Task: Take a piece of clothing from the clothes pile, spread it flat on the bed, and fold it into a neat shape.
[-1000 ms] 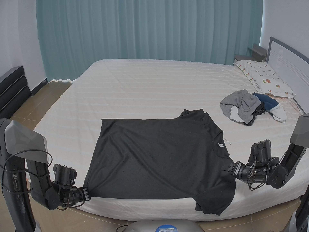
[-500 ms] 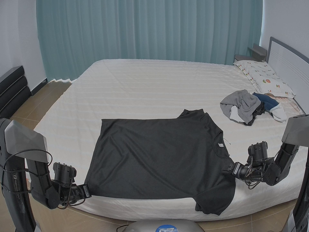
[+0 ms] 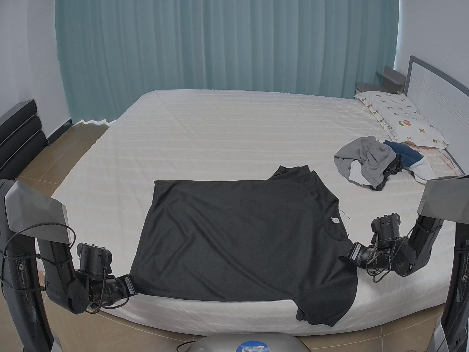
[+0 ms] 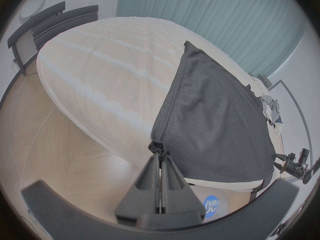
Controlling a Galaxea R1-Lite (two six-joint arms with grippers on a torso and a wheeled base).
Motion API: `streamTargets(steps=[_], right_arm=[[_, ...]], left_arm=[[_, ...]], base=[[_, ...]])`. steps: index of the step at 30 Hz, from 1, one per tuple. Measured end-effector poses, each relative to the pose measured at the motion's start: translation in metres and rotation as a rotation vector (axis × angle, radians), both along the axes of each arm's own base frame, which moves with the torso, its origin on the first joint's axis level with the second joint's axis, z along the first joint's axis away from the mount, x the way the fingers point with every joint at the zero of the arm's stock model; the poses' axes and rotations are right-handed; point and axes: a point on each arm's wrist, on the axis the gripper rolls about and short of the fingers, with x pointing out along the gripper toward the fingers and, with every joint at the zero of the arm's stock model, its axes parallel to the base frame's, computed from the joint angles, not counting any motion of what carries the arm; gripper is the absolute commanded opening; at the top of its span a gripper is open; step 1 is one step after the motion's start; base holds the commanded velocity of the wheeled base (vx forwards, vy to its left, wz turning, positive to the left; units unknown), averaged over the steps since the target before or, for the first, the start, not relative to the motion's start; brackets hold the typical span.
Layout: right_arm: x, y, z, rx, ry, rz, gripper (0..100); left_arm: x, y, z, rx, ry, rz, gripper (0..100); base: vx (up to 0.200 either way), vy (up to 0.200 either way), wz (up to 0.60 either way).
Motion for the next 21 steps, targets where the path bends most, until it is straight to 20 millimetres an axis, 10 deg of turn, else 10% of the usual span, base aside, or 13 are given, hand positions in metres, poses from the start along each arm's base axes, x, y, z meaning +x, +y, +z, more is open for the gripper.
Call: streamTargets(steps=[10, 11, 21], right_arm=[[0.021, -0.006, 0.007, 0.023, -0.127, -0.033, 0], [0.023, -0.007, 0.007, 0.026, -0.158, -0.034, 100], [0.021, -0.007, -0.002, 0.027, -0.192, -0.02, 100]], left_arm=[[0.014, 0.005, 0.004, -0.037, -0.051, 0.064, 0], [0.016, 0.005, 0.005, -0.048, -0.057, 0.078, 0], [0.027, 0.005, 0.007, -0.08, -0.089, 0.112, 0]], base=[[0.0, 0.0, 0.0], [0.0, 0.0, 0.0], [0.0, 0.0, 0.0]])
